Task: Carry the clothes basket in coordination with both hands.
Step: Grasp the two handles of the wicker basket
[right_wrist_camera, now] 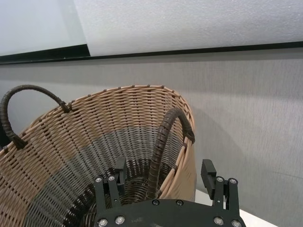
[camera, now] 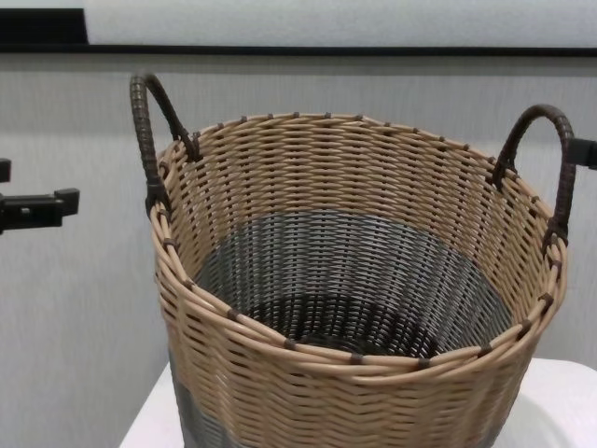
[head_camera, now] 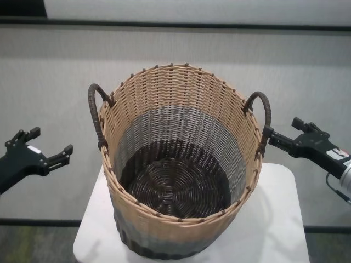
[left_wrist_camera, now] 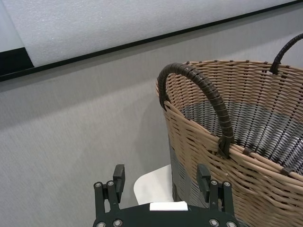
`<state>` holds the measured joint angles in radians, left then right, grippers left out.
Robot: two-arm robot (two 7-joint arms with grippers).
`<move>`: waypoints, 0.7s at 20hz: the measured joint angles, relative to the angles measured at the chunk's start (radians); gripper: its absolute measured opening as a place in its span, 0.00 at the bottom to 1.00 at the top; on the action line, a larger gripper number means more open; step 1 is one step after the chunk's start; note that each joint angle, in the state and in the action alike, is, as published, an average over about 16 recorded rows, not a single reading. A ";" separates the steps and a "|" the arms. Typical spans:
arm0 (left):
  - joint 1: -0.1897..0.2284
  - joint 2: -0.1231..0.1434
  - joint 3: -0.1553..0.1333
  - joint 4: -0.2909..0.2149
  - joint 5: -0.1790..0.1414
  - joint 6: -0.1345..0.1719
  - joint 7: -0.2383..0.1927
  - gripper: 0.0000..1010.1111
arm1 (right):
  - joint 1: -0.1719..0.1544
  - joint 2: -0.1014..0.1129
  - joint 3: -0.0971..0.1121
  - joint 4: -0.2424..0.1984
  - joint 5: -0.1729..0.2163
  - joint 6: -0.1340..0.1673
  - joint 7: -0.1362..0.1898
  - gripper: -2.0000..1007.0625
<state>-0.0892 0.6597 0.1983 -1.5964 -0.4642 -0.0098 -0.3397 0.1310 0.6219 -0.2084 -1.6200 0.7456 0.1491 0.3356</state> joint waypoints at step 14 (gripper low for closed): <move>-0.004 -0.037 -0.004 -0.008 0.040 0.017 -0.024 0.99 | 0.024 -0.019 0.001 0.040 0.107 0.074 0.058 0.99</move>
<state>-0.0931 0.6225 0.1947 -1.6042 -0.4239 0.0071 -0.3637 0.1545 0.6027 -0.2070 -1.5801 0.8529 0.2233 0.3940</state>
